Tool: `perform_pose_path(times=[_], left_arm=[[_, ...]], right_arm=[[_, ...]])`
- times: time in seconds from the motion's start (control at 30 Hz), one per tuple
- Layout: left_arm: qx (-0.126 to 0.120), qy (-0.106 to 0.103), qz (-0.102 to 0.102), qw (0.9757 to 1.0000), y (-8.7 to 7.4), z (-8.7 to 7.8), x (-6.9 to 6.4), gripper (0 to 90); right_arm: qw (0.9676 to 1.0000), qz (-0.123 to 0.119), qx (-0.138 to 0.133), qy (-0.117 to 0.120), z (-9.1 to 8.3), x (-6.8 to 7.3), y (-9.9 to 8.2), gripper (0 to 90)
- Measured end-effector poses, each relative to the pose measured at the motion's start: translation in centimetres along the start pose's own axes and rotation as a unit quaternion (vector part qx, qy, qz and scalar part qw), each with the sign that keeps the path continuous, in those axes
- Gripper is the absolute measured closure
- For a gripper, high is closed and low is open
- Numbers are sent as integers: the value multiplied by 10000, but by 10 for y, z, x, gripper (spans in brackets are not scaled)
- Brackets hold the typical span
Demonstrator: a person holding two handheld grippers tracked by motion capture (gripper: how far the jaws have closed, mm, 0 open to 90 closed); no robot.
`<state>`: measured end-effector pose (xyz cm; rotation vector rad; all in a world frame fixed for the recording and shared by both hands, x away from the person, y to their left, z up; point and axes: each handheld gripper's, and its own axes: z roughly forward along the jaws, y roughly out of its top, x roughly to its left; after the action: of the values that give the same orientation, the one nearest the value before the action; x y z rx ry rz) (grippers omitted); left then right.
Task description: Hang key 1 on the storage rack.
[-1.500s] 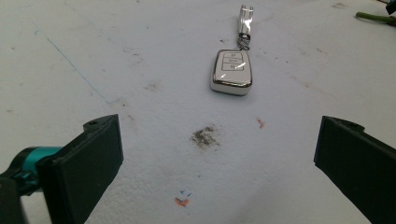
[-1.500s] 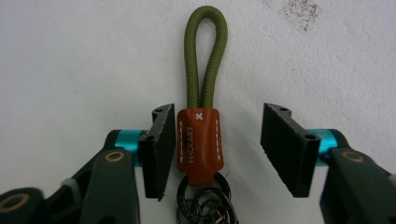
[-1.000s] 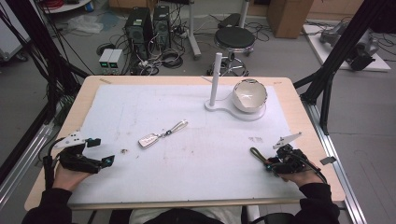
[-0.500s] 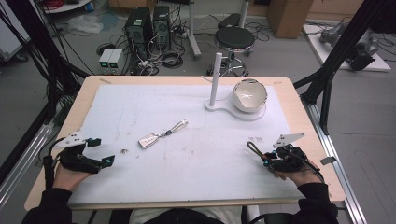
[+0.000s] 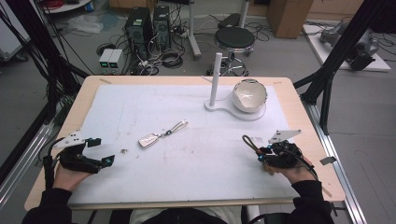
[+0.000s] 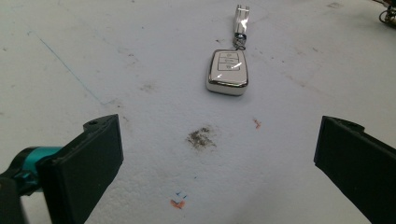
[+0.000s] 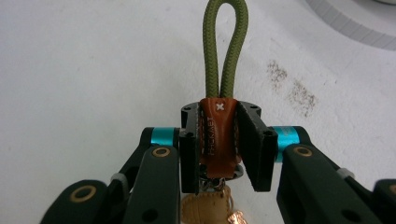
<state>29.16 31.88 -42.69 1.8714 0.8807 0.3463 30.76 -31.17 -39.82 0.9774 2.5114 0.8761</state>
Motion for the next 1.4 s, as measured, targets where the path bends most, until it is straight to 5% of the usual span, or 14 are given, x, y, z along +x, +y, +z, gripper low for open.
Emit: perform_pose_path(times=[0.37, 0.6, 1.4], left_arm=[[-36, -5, -25, 10000, 0, 0, 0, 17], [-39, -31, -35, 10000, 0, 0, 1, 17], [-72, -83, -81, 9999, 0, 1, 3, 17]], right_arm=[[9989, -23, -460, -111, -12, 0, 27, 707], [9984, -193, -471, -255, -10, 0, 54, 707], [9972, -345, -625, -213, -8, -11, 114, 706]])
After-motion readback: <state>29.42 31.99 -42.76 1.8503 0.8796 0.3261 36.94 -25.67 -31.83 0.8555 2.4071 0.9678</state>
